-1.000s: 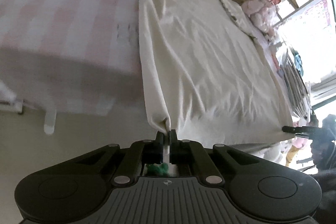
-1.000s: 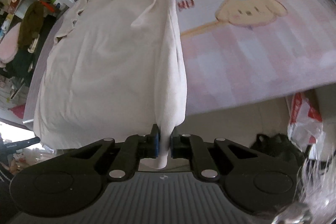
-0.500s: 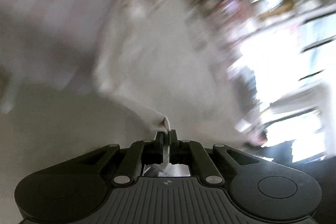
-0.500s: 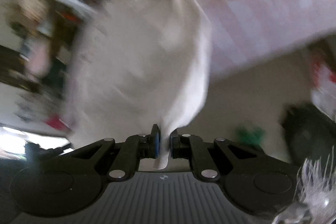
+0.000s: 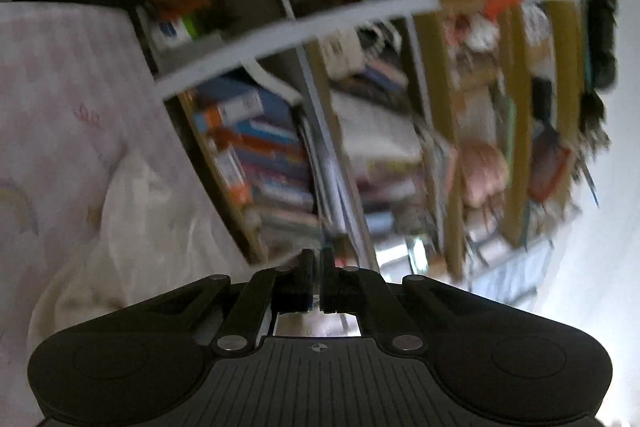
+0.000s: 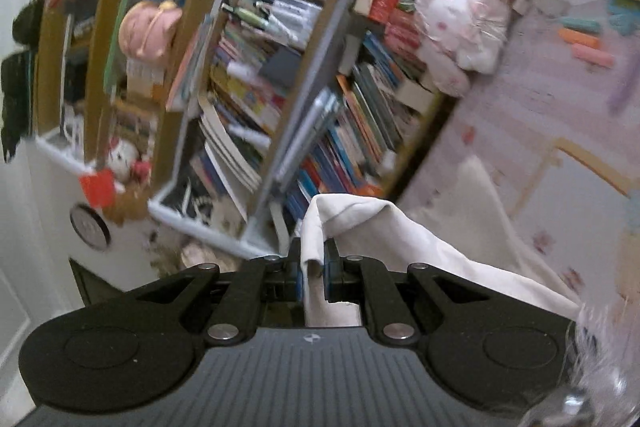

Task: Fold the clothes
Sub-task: 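Lift the hem with both grippers and carry it toward the collar, then lay the hem down over the collar and open both grippers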

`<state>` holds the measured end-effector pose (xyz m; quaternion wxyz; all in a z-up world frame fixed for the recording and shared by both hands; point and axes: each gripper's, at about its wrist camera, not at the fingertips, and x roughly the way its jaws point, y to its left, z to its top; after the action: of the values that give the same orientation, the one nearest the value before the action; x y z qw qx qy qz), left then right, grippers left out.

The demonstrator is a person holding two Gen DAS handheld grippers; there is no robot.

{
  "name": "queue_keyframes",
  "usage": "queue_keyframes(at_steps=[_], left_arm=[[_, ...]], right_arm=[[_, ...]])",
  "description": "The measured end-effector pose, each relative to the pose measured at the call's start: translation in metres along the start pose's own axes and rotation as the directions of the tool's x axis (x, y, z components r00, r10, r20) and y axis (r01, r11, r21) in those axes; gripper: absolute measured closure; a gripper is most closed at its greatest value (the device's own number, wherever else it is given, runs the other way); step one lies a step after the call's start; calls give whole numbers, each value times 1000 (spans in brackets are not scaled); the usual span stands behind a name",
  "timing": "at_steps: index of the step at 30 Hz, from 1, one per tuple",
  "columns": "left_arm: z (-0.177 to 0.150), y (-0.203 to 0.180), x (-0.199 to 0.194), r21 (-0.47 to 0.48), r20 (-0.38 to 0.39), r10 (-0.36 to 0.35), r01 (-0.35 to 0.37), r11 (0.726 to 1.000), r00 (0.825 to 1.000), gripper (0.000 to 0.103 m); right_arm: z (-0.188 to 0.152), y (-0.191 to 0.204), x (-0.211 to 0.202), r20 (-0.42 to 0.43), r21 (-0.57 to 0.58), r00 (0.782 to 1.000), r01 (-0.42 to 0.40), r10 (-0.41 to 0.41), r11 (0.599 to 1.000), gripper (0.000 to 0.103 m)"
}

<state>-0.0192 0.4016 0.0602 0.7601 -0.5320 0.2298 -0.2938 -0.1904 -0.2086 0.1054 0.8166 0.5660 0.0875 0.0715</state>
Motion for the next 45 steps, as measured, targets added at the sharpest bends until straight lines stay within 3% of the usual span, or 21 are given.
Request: queue_keyframes(at_steps=[8,15,19,26,29,34,37,42,43,44,45], left_arm=[[15,7,65,-5,62,144,-144,990,988,102],[18,16,102,-27,135,283,-281,959,950,103],[13,20,116,-45,156,311,-308,950,937,102],[37,50,145,-103,184,356,-342,934,916,103],[54,73,164,-127,179,396,-378,917,900,103],[70,120,210,-96,66,543,-536,838,837,103],[73,139,222,-93,17,585,-581,808,811,103],[78,147,226,-71,-31,563,-564,823,826,101],[78,144,227,-59,-35,560,-561,826,828,99],[79,140,227,-42,-41,557,-558,829,830,96],[78,132,228,-10,-54,552,-553,833,832,85]], right_arm=[[48,-34,87,-90,42,995,47,-43,998,94],[80,-84,145,-176,114,978,130,-108,985,94],[85,-105,169,-218,153,969,152,-116,977,94],[89,-121,197,-194,211,972,172,-131,962,94],[85,-134,214,-148,255,971,220,-187,942,95],[74,-165,245,-151,271,913,408,-380,872,95],[73,-177,256,-156,264,887,461,-434,847,94],[76,-177,266,-185,204,864,500,-469,841,92],[77,-173,267,-191,180,861,503,-471,846,85],[79,-169,268,-195,150,858,504,-474,851,70],[79,-160,268,-192,96,855,504,-481,858,63]])
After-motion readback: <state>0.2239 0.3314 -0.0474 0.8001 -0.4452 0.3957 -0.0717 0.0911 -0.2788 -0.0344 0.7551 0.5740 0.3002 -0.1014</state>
